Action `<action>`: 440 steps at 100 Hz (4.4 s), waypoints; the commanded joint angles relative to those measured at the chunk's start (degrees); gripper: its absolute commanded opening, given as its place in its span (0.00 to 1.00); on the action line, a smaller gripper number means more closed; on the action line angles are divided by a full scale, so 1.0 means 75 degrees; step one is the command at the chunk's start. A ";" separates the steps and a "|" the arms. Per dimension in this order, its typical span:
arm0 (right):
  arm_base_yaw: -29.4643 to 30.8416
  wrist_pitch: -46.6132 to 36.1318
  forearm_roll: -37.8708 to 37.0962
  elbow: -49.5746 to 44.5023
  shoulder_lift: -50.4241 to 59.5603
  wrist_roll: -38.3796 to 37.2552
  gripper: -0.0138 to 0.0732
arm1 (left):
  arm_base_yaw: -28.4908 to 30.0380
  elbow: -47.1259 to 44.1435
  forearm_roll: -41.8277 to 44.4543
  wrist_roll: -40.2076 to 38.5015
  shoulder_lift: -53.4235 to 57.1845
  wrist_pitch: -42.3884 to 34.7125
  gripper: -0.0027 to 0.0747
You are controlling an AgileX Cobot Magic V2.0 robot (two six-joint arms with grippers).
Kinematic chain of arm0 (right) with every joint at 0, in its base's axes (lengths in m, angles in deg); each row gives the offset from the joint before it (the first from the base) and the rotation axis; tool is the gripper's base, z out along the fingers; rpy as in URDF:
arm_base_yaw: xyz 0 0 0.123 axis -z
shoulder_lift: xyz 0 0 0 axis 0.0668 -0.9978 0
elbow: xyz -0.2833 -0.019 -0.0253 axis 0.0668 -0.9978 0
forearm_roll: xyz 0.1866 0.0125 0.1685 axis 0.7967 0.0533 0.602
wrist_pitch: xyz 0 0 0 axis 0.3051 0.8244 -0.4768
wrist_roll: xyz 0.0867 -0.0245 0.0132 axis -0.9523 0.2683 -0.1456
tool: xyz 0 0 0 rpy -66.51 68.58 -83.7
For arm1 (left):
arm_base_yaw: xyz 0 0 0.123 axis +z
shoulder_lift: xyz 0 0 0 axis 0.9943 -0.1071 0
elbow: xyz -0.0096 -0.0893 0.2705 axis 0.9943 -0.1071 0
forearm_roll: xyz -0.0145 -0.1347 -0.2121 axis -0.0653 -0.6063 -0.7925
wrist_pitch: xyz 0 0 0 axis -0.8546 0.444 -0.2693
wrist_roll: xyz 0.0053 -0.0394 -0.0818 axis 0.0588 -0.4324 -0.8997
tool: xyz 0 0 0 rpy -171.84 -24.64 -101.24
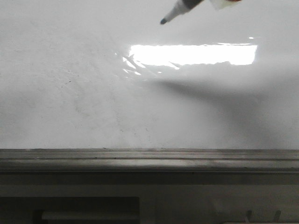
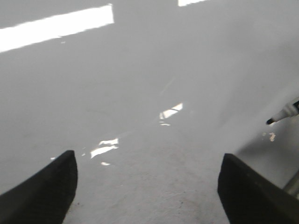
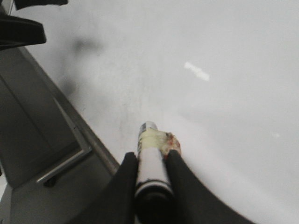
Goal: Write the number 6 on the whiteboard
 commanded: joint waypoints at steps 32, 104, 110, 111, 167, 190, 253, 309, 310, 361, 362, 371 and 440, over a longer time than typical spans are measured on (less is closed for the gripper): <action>0.0002 -0.2045 0.0348 0.0080 -0.0303 0.0095 0.10 | 0.0447 -0.0464 -0.0428 -0.0077 0.0868 -0.0626 0.61; 0.0173 -0.0595 -0.1449 0.0111 -0.1277 -0.1249 0.11 | 0.0447 -0.0464 -0.0428 -0.0077 0.0868 -0.0658 0.61; 0.0244 -0.0687 -0.1434 0.0111 -0.1179 -0.1249 0.11 | 0.0447 -0.0464 -0.0428 -0.0077 0.0868 -0.0658 0.61; 0.0244 -0.0725 -0.1434 0.0111 -0.1174 -0.1249 0.11 | 0.0447 -0.0464 -0.0428 -0.0077 0.0868 -0.0658 0.61; -0.0025 -0.1466 -0.0018 0.0271 -0.1314 -0.0339 0.10 | 0.0447 -0.0464 -0.0428 -0.0077 0.0868 -0.0597 0.61; -0.0134 -0.0418 -0.0003 0.0503 -0.1481 -0.0174 0.10 | 0.0447 -0.0464 -0.0428 -0.0077 0.0868 -0.0499 0.61; -0.0117 0.1421 -0.0034 0.1572 -0.1796 -0.0170 0.11 | 0.0253 -0.0284 -0.2349 0.2350 -0.0451 0.2352 0.55; -0.0603 0.1774 0.0030 0.2003 -0.2372 -0.0140 0.11 | -0.3434 0.1406 -0.1335 0.2424 -0.2999 -0.0170 0.53; -0.0603 0.1774 0.0030 0.2003 -0.2372 -0.0140 0.11 | -0.3452 0.1403 -0.1318 0.2424 -0.3039 -0.0194 0.53; -0.0603 0.1966 0.0030 0.2003 -0.2372 -0.0082 0.11 | -0.3590 0.1504 -0.1280 0.2424 -0.3694 -0.0463 0.39; -0.0603 0.1966 0.0030 0.2003 -0.2372 -0.0082 0.11 | -0.3590 0.1504 -0.1280 0.2424 -0.3692 -0.0468 0.39; -0.0603 0.1966 0.0030 0.2003 -0.2372 -0.0082 0.10 | -0.3590 0.1504 -0.1268 0.2424 -0.3729 -0.0468 0.34; -0.0293 0.2153 0.0011 0.1987 -0.2305 -0.0096 0.68 | -0.3590 0.1476 -0.1250 0.1896 -0.3285 -0.0915 0.01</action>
